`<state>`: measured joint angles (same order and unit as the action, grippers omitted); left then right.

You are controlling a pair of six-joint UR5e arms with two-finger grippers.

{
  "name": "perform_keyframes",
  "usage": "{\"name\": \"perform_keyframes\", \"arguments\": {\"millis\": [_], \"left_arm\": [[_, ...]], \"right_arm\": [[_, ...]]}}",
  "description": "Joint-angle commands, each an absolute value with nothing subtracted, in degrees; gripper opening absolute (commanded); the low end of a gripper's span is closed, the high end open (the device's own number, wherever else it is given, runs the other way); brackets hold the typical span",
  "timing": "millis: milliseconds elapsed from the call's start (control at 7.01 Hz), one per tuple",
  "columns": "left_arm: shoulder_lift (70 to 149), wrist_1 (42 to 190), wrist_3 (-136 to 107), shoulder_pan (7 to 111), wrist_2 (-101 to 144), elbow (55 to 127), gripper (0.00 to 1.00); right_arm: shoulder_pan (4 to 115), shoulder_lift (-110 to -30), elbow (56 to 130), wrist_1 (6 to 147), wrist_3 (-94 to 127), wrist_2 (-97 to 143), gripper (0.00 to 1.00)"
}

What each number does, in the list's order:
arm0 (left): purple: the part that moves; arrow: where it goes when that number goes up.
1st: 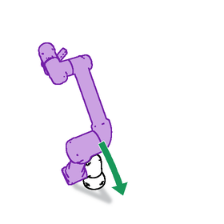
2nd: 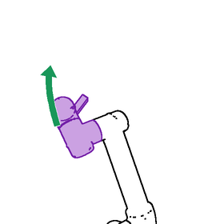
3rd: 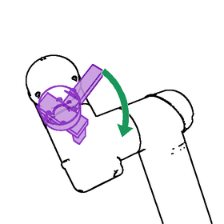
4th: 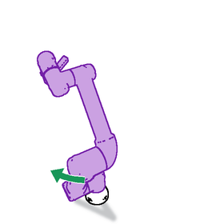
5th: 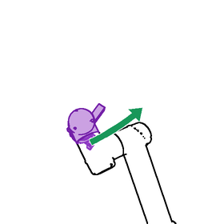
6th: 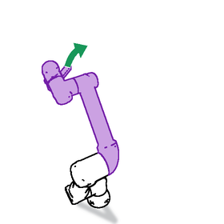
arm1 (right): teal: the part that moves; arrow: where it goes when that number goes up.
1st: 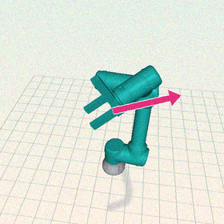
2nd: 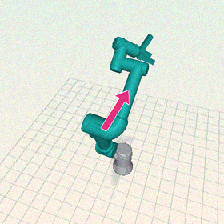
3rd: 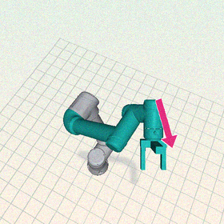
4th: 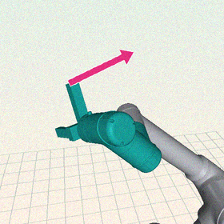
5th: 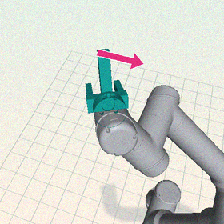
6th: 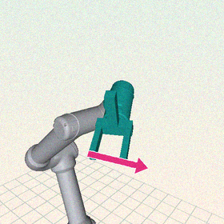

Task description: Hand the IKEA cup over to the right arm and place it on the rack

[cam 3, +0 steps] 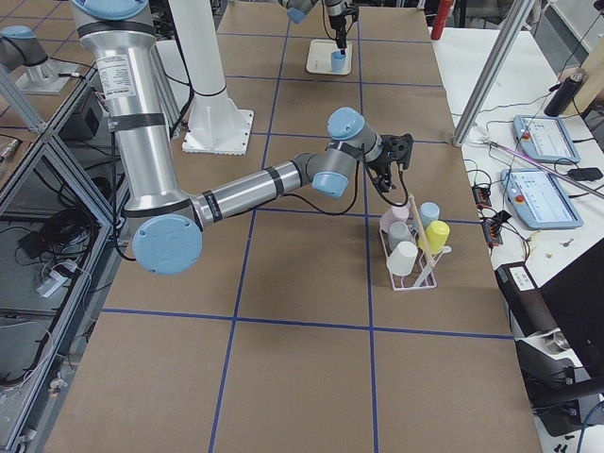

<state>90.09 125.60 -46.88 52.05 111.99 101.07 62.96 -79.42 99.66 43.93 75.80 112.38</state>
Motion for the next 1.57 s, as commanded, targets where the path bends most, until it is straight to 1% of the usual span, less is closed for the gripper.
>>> {"name": "perform_keyframes", "arguments": {"millis": [0,143,285,428,713,856,999,1141,1284,1426], "left_arm": [[89.82,125.60,-47.11,51.60,113.29,100.72,0.56],[89.82,125.60,-47.02,50.55,113.29,100.55,0.50],[89.82,125.51,-47.11,50.45,113.38,100.63,0.34],[89.82,125.51,-47.02,50.45,113.38,100.55,0.01],[89.82,125.51,-47.11,50.45,113.73,100.54,0.00],[89.74,124.55,-47.11,50.62,113.64,102.29,0.00],[89.74,119.76,-47.11,51.06,113.47,106.92,0.00],[90.35,113.18,-47.11,52.11,113.21,112.44,0.00],[91.05,108.77,-47.54,53.34,113.20,117.63,0.00],[93.66,108.46,-53.55,53.44,113.73,119.08,0.00]], "right_arm": [[62.93,-79.54,99.84,43.77,75.85,113.02,1.00],[62.93,-79.45,100.97,43.77,78.55,115.12,1.00],[62.93,-79.37,102.12,43.68,81.45,116.09,1.00],[62.93,-79.37,102.56,43.68,81.65,116.63,1.00],[62.93,-79.28,102.74,43.42,81.65,119.51,1.00],[62.93,-79.02,103.35,43.42,81.91,120.75,1.00],[62.76,-78.49,103.97,43.33,85.74,120.76,1.00],[59.71,-76.75,104.06,43.33,90.13,120.33,1.00],[56.55,-72.99,103.45,43.42,95.22,118.67,1.00],[54.95,-71.64,103.53,43.33,99.97,118.04,1.00]]}}
